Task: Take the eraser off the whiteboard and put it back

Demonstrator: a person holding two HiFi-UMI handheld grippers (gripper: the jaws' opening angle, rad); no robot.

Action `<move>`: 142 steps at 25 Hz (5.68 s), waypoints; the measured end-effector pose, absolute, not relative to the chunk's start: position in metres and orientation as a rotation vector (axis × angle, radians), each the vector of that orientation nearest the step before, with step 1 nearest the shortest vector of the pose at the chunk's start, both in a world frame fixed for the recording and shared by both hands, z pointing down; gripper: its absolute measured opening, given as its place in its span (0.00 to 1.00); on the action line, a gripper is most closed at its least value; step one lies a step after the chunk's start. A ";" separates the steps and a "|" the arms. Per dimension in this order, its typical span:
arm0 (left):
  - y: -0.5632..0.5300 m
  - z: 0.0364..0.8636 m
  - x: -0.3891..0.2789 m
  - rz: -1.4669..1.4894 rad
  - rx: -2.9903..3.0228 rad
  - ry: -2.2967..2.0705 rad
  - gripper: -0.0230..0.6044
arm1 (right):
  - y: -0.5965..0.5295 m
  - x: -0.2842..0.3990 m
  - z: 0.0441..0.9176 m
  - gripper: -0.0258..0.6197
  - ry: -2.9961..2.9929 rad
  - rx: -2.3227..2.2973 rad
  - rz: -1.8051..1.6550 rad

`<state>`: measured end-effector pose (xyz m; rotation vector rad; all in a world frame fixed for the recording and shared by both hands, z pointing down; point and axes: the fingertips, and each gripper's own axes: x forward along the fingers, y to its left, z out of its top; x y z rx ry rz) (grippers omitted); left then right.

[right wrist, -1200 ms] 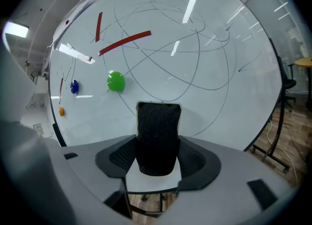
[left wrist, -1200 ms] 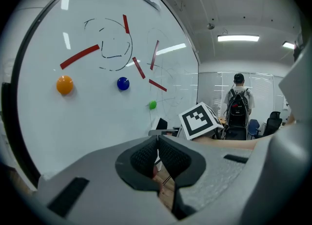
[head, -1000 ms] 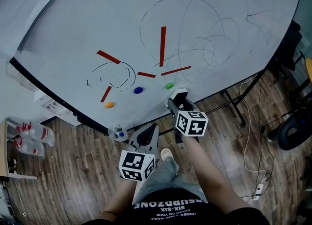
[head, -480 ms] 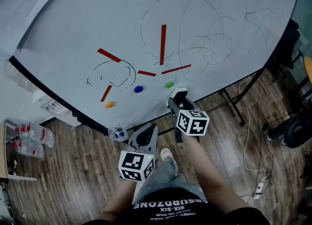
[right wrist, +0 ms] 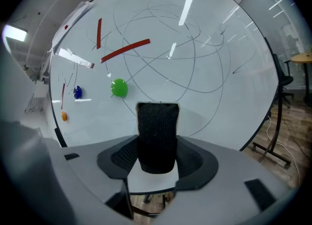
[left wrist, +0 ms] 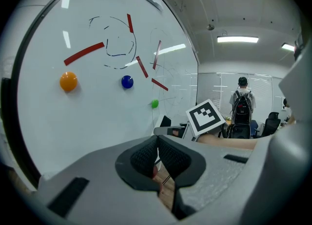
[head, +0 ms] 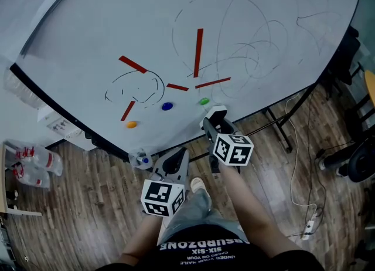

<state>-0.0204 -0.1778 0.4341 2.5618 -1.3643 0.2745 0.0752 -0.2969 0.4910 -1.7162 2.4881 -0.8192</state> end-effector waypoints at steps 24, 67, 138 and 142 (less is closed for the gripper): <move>-0.167 0.424 -0.021 0.222 2.579 -1.371 0.05 | -0.240 0.093 0.451 0.39 2.505 -1.673 -0.742; -0.137 0.436 -0.022 0.229 2.568 -1.356 0.05 | -0.147 0.067 0.453 0.39 2.694 -1.688 -0.531; -0.218 0.435 -0.030 0.225 2.530 -1.398 0.05 | -0.267 0.057 0.453 0.40 2.817 -1.797 -0.210; -0.221 0.434 -0.031 0.218 2.526 -1.402 0.05 | -0.275 0.055 0.459 0.40 2.833 -1.804 -0.213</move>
